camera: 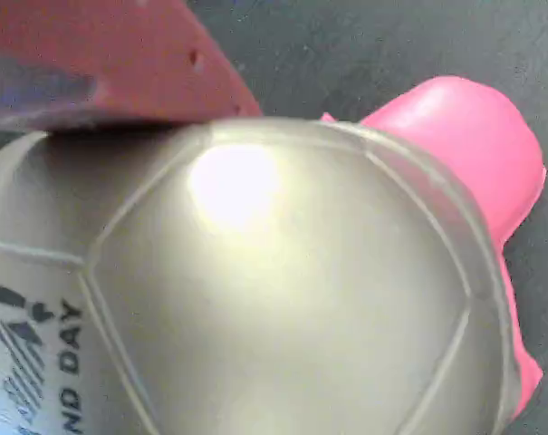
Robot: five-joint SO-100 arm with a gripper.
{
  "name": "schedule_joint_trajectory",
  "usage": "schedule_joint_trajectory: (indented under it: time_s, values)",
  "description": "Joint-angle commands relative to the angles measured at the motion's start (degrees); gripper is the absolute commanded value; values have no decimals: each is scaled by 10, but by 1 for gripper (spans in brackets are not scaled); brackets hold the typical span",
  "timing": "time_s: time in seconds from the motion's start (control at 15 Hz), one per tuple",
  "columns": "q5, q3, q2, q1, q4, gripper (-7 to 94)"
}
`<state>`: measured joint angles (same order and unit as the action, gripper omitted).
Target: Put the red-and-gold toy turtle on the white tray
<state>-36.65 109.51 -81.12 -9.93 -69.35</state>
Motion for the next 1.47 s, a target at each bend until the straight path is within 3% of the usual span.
schedule_joint_trajectory:
  time_s: [0.0, 0.07, 0.27, 0.4, 0.67, 1.07, 1.4]
  values:
    - [-6, 4, -25, -9, -9, 0]
    - [-1, 1, -28, -11, -21, 0]
    - [33, -171, -70, -20, -210, 0]
    - [40, -250, -91, -22, -258, 0]
    - [58, -253, -111, -9, -258, 0]
    - [149, -489, -35, 215, -247, 0]
    - [215, -599, 124, 272, -226, 0]
